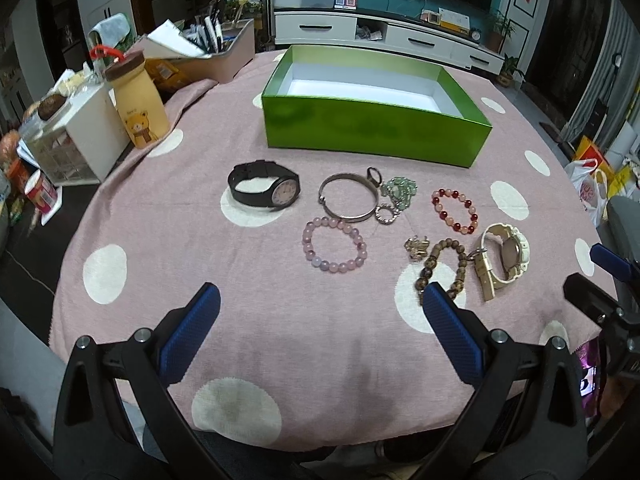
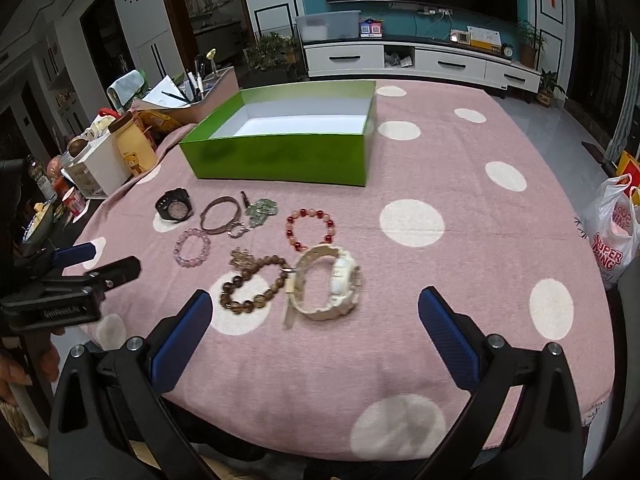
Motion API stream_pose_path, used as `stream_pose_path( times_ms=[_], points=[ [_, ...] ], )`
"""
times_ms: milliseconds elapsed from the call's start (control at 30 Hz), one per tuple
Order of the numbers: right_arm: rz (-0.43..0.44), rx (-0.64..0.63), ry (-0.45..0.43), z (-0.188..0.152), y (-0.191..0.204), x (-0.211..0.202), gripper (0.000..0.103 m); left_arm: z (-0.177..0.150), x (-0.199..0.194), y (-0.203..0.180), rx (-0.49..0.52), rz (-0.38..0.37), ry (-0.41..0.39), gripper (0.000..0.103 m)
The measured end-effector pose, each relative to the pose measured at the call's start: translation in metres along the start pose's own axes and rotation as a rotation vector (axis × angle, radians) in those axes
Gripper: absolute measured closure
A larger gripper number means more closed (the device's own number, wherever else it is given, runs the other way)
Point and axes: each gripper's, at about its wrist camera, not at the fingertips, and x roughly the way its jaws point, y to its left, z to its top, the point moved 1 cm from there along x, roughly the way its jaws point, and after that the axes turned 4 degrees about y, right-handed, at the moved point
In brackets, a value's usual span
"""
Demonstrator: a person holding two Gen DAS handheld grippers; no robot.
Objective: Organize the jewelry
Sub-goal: 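Grasp the lavender bead bracelet with the left tool while the right tool grasps the cream-white watch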
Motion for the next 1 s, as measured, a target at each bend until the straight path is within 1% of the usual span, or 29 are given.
stream_pose_path(
  times_ms=[267,467,533,633,767,833,900,933,1000],
  points=[
    [0.023,0.053,0.039,-0.009,-0.020,0.016,0.001,-0.010,0.021,0.015,-0.050,-0.028,0.020,0.002],
    [0.036,0.097,0.048,-0.010,-0.028,0.025,0.001,-0.009,0.032,0.017,-0.068,-0.021,0.007,0.003],
    [0.037,0.117,0.048,-0.010,-0.033,0.027,0.001,-0.005,0.037,0.017,-0.076,-0.014,0.002,0.005],
    [0.041,0.149,0.047,-0.010,-0.038,0.030,0.001,0.002,0.046,0.018,-0.084,0.000,0.006,0.011],
    [0.039,0.168,0.047,-0.007,-0.041,0.036,0.002,0.010,0.062,0.017,-0.075,0.030,0.009,0.021],
    [0.038,0.168,0.050,-0.006,-0.039,0.040,0.005,0.013,0.069,0.018,-0.075,0.038,0.012,0.025],
    [0.040,0.165,0.053,-0.005,-0.038,0.044,0.010,0.016,0.076,0.019,-0.074,0.044,0.020,0.032],
    [0.034,0.164,0.058,-0.004,-0.037,0.047,0.012,0.017,0.078,0.019,-0.072,0.045,0.021,0.034],
    [0.022,0.161,0.069,-0.003,-0.034,0.054,0.018,0.018,0.084,0.019,-0.062,0.046,0.027,0.043]
  ],
)
